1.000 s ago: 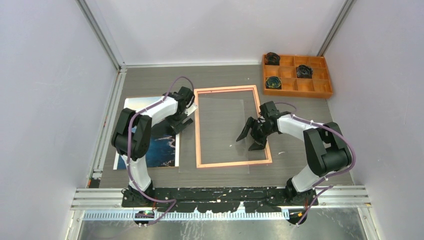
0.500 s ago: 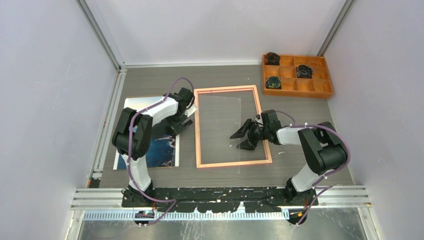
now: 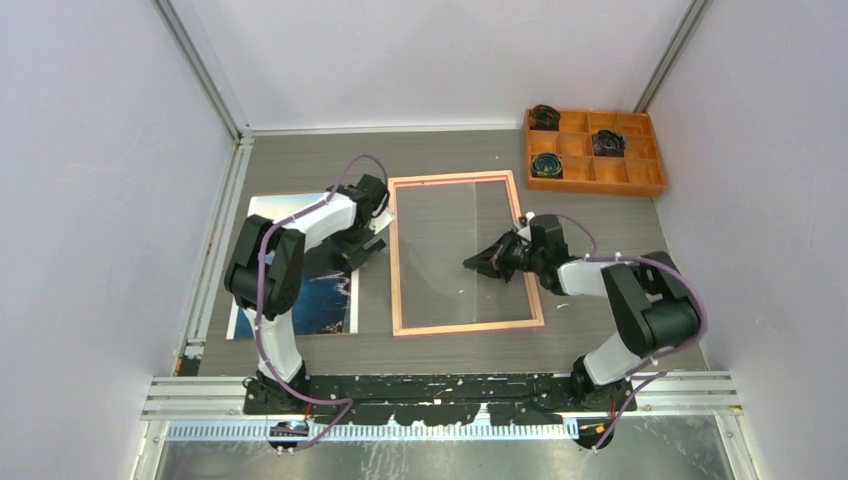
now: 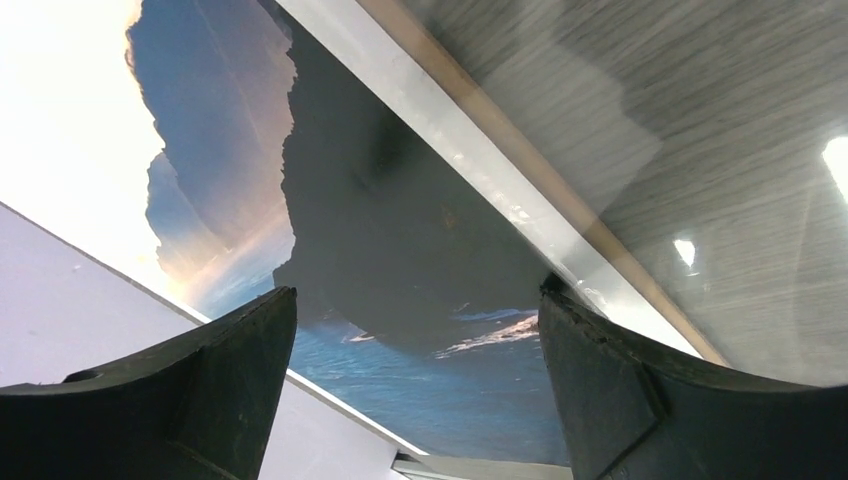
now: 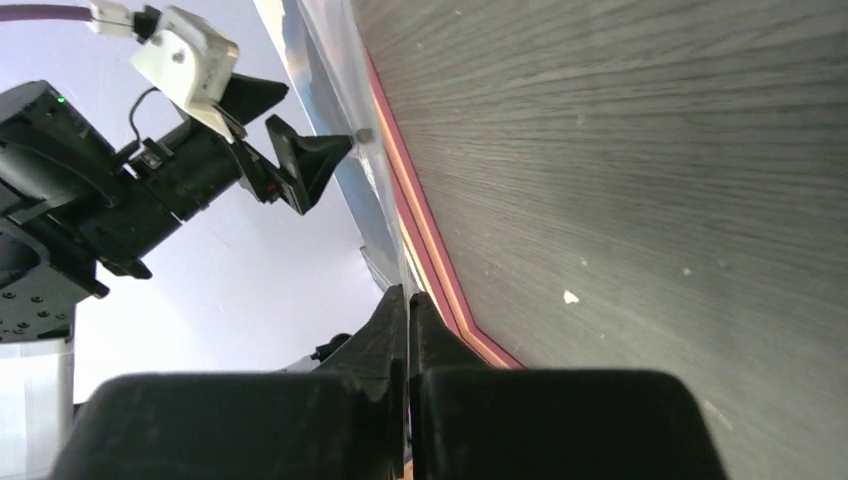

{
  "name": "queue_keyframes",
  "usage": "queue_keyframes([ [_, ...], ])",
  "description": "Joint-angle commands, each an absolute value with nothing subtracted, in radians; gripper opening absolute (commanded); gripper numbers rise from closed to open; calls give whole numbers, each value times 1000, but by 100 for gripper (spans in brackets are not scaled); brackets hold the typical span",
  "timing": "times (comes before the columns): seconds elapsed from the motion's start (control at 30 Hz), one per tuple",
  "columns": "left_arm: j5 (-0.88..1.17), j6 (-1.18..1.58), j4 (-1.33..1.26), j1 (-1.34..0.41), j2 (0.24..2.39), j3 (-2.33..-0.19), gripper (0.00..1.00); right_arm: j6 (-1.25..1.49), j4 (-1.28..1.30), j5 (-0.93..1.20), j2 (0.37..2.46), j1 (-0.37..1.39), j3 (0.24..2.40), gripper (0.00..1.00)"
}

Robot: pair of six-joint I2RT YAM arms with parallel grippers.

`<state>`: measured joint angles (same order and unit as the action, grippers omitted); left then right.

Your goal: Put the photo into the frame

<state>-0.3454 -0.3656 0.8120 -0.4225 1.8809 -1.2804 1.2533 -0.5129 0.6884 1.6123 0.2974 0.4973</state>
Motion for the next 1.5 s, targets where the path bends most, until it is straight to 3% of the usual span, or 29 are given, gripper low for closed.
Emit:
queue_keyframes([
  [0.0,-296,-347,871,-399,1811,-1364,93,994,-105,597,1405,265,644,1],
  [0.17,-246,-309,941,-352,1793,-1487,95,740,354,494,1238,220,813,1],
  [0.3,-152,-246,983,-356,1835,-1563,95,657,571,414,1137,179,898,1],
  [0.7,180,-82,1026,-439,2035,-1697,88,655,686,414,1039,172,887,1],
  [0.87,179,-91,1034,-465,2094,-1723,77,675,656,447,1036,173,851,1],
  [1.13,132,-135,1014,-474,2124,-1717,45,717,606,496,1024,173,785,1],
  [1.33,27,-215,973,-475,2115,-1676,33,791,530,519,985,180,711,1],
  [1.47,-16,-258,942,-476,2100,-1645,31,857,470,511,941,213,665,1],
])
